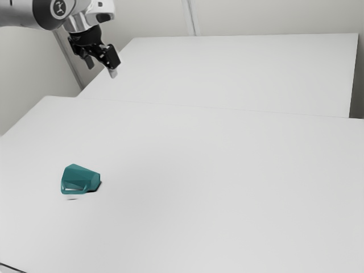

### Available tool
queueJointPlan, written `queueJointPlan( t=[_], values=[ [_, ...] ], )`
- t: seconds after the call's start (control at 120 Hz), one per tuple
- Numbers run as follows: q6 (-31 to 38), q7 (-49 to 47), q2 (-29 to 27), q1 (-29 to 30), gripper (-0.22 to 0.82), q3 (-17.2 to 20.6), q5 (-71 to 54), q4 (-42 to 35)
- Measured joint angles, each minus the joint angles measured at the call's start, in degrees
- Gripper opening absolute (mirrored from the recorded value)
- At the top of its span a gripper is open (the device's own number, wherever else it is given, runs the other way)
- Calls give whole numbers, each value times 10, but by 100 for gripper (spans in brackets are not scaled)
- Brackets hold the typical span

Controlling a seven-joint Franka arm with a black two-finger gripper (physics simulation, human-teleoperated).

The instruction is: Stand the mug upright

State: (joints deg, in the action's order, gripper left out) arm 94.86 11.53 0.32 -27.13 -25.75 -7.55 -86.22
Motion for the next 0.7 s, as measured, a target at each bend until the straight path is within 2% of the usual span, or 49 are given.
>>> queueJointPlan(
  t=[0.35, 0.7],
  values=[
    [2, 2, -18, 13, 59, -2, -1, -27],
    [47, -8, -164, 61, 59, -15, -2, -204]
  ],
)
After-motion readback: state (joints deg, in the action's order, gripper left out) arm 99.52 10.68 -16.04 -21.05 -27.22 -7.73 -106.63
